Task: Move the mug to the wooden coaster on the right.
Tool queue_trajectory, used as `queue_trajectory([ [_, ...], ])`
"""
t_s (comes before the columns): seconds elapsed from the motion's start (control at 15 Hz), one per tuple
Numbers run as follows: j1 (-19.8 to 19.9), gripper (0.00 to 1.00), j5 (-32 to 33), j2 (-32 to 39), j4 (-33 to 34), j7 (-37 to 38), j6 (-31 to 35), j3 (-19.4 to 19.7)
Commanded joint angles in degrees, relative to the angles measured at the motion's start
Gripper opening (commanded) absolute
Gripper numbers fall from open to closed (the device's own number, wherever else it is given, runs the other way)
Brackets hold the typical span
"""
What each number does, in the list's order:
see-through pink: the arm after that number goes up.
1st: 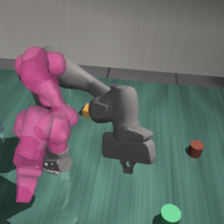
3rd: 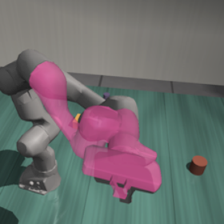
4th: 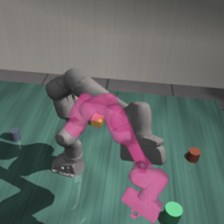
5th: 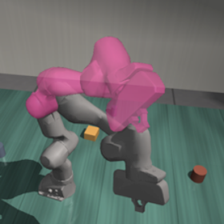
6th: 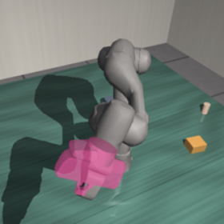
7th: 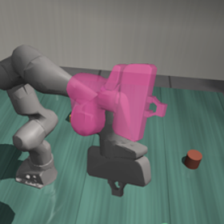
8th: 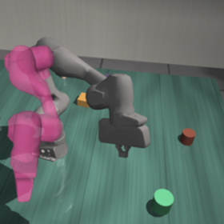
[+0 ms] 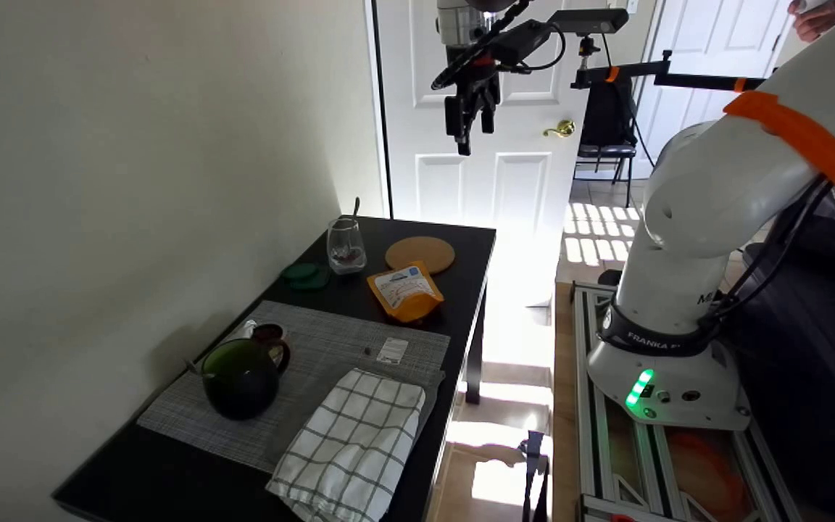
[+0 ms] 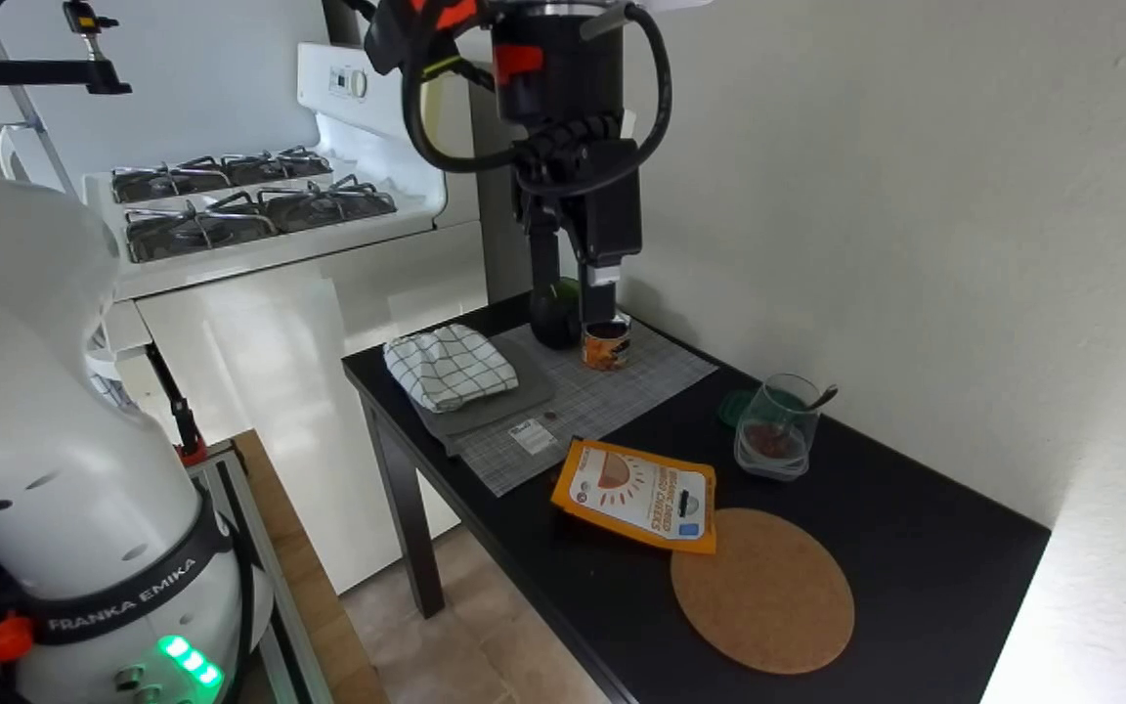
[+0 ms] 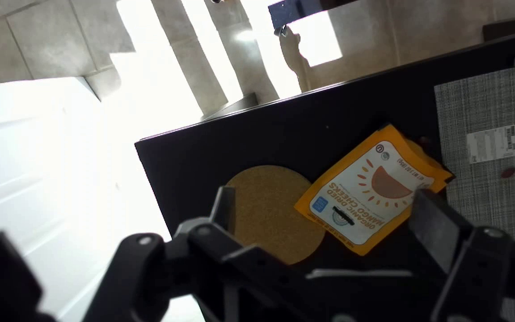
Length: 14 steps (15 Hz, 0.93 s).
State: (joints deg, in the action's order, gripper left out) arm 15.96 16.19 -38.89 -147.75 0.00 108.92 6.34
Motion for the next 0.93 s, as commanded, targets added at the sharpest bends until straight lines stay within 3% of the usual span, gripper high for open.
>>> queue_trajectory([
  [0.0, -1.02, 1.0, 0.52, -0.05, 0.13, 0.5, -0.29, 0.82],
  [0.2, -1.98, 1.0, 1.28, 0.02, -0.69, -0.03, 1.41, -0.06],
  [0.6, -12.79, 1.0, -0.55, 7.81, 0.1, -4.9, 10.35, -5.1],
  [0.87, -18.23, 1.0, -2.14, 16.62, 1.85, -11.65, 21.06, -4.83],
])
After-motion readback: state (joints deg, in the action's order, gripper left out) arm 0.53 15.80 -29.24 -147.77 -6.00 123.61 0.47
